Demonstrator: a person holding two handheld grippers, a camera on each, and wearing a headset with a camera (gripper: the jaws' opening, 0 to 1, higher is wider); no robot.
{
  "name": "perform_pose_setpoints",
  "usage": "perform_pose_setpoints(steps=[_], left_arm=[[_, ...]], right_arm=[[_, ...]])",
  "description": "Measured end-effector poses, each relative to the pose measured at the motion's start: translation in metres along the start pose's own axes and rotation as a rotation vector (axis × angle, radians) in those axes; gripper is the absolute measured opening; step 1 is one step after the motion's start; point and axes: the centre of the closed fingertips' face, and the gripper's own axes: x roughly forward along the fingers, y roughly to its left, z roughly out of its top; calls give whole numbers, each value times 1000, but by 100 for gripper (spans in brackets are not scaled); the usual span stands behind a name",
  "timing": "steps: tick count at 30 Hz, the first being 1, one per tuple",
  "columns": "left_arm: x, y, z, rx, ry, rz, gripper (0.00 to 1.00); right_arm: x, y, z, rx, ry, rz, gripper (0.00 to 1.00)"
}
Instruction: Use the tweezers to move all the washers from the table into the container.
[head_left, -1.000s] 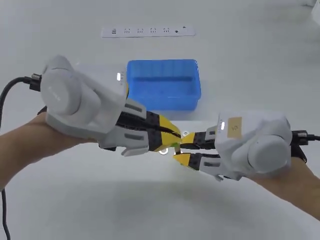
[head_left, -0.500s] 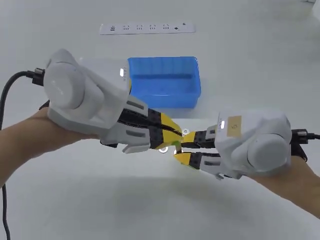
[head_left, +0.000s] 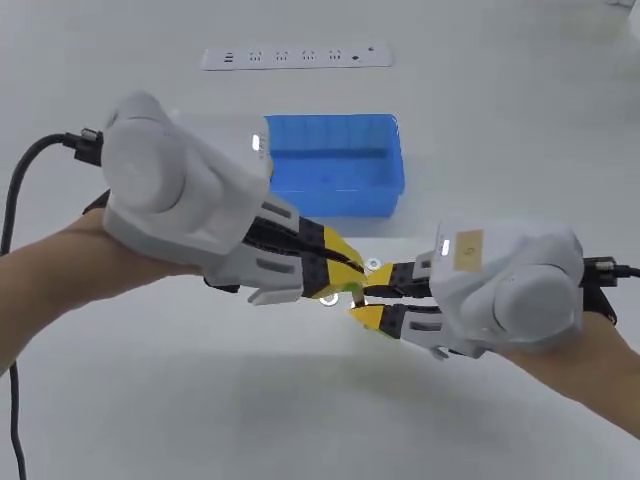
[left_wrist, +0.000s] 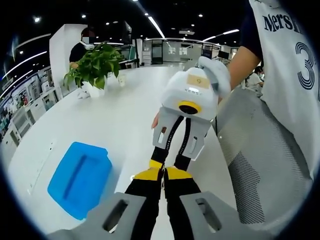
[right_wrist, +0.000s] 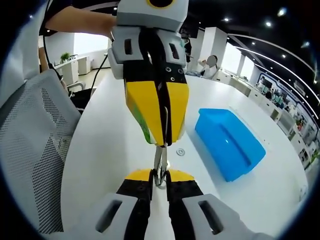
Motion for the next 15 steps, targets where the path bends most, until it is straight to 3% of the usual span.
perform_pose_setpoints(steps=[6, 15], left_arm=[[2, 2, 1, 4, 7, 0, 6], [-5, 0, -1, 0, 19, -9, 6]], right_arm=[[-1, -2, -1, 50, -6, 7, 10], [-3, -1, 2, 40, -2, 2, 10]])
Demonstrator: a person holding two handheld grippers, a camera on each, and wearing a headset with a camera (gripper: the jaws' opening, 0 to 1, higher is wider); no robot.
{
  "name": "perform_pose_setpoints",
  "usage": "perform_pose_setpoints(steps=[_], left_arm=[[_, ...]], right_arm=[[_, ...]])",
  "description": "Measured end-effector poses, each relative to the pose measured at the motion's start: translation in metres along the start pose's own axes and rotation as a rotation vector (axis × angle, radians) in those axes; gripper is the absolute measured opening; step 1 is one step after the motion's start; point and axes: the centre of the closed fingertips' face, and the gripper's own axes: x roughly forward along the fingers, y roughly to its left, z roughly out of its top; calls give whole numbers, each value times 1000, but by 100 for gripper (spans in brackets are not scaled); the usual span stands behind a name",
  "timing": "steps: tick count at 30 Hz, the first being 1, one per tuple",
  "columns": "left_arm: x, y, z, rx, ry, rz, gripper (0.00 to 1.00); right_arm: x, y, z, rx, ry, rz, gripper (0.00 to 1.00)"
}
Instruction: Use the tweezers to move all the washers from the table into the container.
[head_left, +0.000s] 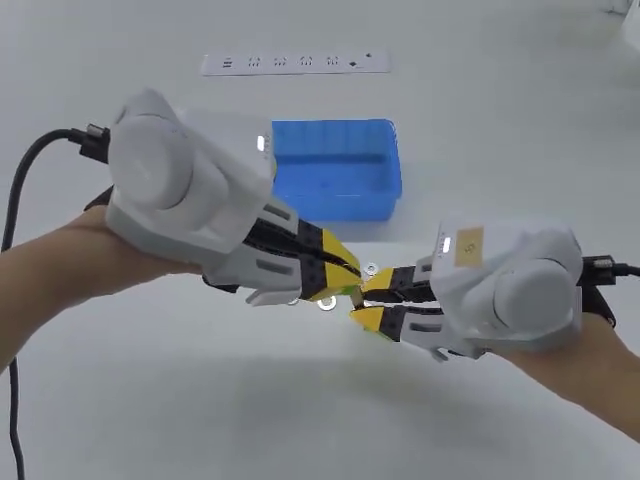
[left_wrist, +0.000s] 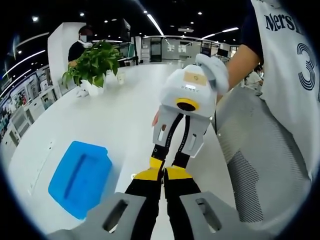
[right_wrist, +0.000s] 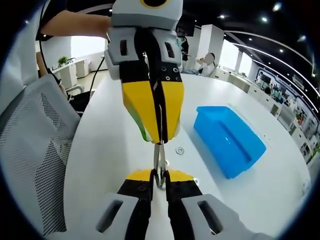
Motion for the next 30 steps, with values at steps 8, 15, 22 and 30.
perform_pose_setpoints(steps=[8, 15, 22, 30], left_arm=[[-16, 2, 6, -11, 4, 0, 6], [-33, 6, 17, -5, -20, 21, 6], [-52, 18, 40, 22, -75, 68, 6], [-68, 36, 62, 65, -107, 102, 6]], right_arm=[[-2, 0, 16, -27, -14, -1, 10], [-7, -6, 36, -45, -39, -8, 10], [-16, -21, 64, -61, -84, -35, 10], [-24, -45, 91, -86, -122, -72, 10]])
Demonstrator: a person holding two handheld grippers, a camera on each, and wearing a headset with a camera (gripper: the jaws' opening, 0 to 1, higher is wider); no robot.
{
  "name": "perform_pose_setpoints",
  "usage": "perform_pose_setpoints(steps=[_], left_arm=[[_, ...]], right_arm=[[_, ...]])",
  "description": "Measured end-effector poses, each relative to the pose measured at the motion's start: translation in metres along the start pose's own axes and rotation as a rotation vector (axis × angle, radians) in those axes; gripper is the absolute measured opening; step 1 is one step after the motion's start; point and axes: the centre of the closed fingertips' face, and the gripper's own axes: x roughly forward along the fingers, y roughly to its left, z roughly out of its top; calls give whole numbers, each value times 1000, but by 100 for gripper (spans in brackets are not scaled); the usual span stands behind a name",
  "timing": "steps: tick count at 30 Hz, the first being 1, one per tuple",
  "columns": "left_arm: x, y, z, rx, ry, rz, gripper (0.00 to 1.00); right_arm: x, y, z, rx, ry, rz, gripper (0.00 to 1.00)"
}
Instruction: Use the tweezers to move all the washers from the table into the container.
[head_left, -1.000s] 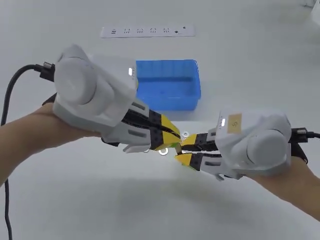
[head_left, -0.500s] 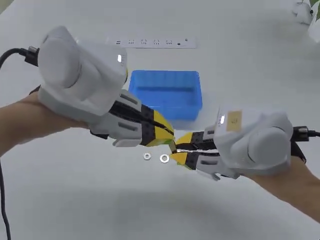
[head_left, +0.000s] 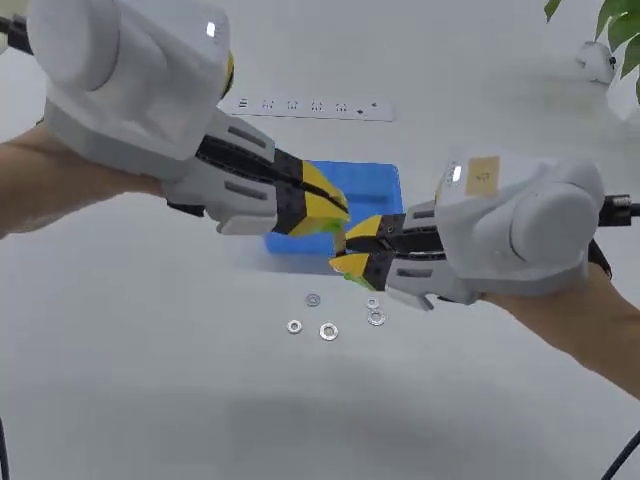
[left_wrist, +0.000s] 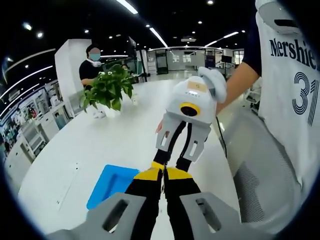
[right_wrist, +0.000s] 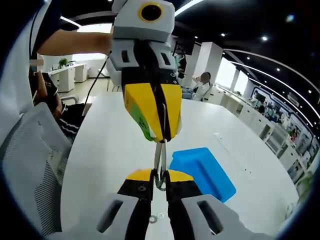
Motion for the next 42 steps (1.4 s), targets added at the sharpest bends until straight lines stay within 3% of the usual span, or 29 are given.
perform_pose_setpoints(steps=[8, 18, 27, 34, 42], left_arm=[[-4, 28, 13, 43, -7, 23, 6], [5, 59, 6, 59, -9, 45, 6], [17, 88, -14, 35, 0, 61, 6], [33, 115, -44, 8, 25, 62, 6], [47, 127, -71, -55, 21, 45, 6]], right_arm=[[4, -29, 14, -16, -26, -29, 10], [20, -59, 9, -31, -30, -44, 10], [43, -82, -9, -8, -26, -26, 10], [68, -94, -33, 38, -15, 11, 10], [90, -101, -59, 62, 18, 51, 10]])
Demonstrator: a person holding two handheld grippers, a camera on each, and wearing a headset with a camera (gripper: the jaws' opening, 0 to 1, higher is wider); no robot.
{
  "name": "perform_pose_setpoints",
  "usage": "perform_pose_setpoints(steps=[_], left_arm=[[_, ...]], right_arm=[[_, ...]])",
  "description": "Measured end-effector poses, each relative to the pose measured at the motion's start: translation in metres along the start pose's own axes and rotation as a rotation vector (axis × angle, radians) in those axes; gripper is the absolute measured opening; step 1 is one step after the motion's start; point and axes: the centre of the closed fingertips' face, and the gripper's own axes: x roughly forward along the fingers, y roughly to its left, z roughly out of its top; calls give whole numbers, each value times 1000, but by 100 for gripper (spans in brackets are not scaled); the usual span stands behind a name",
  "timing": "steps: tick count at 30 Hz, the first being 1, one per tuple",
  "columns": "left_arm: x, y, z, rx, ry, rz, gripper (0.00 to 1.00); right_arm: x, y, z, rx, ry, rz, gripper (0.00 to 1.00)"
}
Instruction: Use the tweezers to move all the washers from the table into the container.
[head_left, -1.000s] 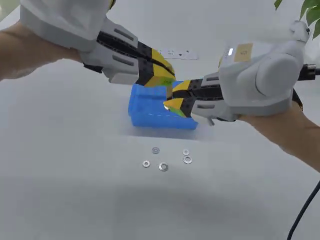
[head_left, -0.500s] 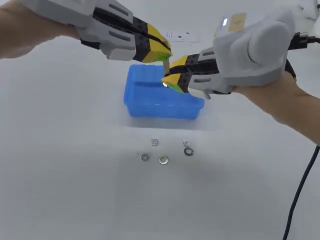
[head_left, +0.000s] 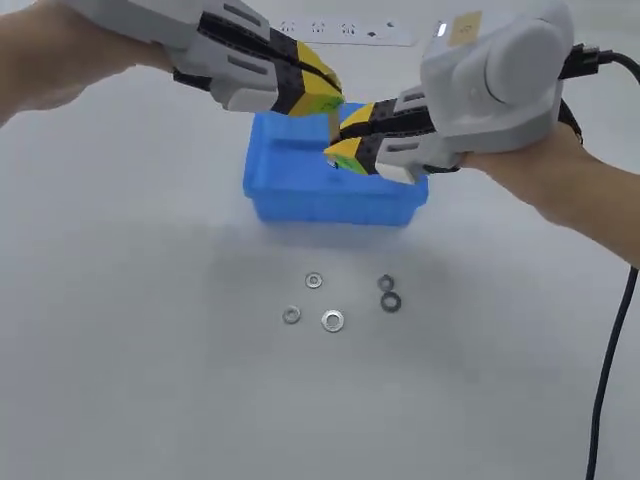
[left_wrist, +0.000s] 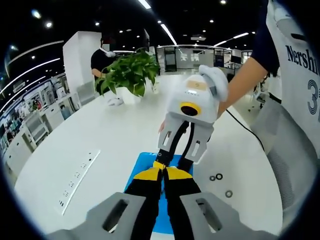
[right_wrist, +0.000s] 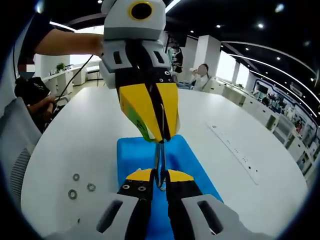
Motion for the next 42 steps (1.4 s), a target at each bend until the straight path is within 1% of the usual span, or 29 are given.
perform_pose_setpoints(steps=[1, 3, 5, 7, 8, 10, 15, 17, 20, 21, 22, 24, 28, 32, 33, 35, 38, 42], left_arm=[[1, 0, -3, -5, 4, -8, 6], [3, 0, -8, 14, 25, -12, 6], [4, 0, -10, 14, 27, -23, 6], [5, 2, -12, 10, 30, -18, 6], [6, 2, -15, 6, 34, -23, 6], [7, 2, -17, 13, 43, -17, 6], [9, 4, -16, 11, 29, -14, 6], [10, 5, -15, -2, 22, -14, 6], [10, 4, -15, -15, 21, -18, 6], [10, 2, -14, -8, 24, -20, 6], [10, 1, -14, -1, 29, -20, 6], [9, -2, -11, 8, 29, -23, 6], [3, -4, 2, 37, 19, -13, 6], [-3, -6, 12, 47, 15, -8, 6], [-4, -7, 15, 62, 10, -3, 6], [-7, -11, 18, 61, 8, -6, 6], [-12, -18, 26, 75, 4, -5, 6], [-19, -32, 37, 88, -8, -13, 6]], right_arm=[[2, 0, -2, 4, 2, 3, 10], [5, 1, -6, 2, 11, 10, 10], [8, 2, -6, 11, 7, 17, 10], [10, 2, -8, 8, 14, 18, 10], [11, 1, -10, 12, 21, 19, 10], [12, 2, -13, 15, 28, 20, 10], [10, 1, -14, 21, 27, 12, 10], [10, 0, -14, 32, 27, 12, 11], [9, 0, -14, 37, 32, 12, 11], [9, 0, -14, 33, 34, 10, 11], [7, 1, -14, 12, 43, 5, 11], [5, 3, -10, 6, 39, 4, 11], [-2, 3, 0, 9, 22, -8, 12], [-9, 6, 10, -4, 11, -17, 12], [-12, 7, 13, -7, 9, -18, 12], [-15, 8, 16, -20, 9, -24, 12], [-21, 13, 23, -28, 4, -25, 12], [-30, 25, 34, -45, -11, -18, 12]])
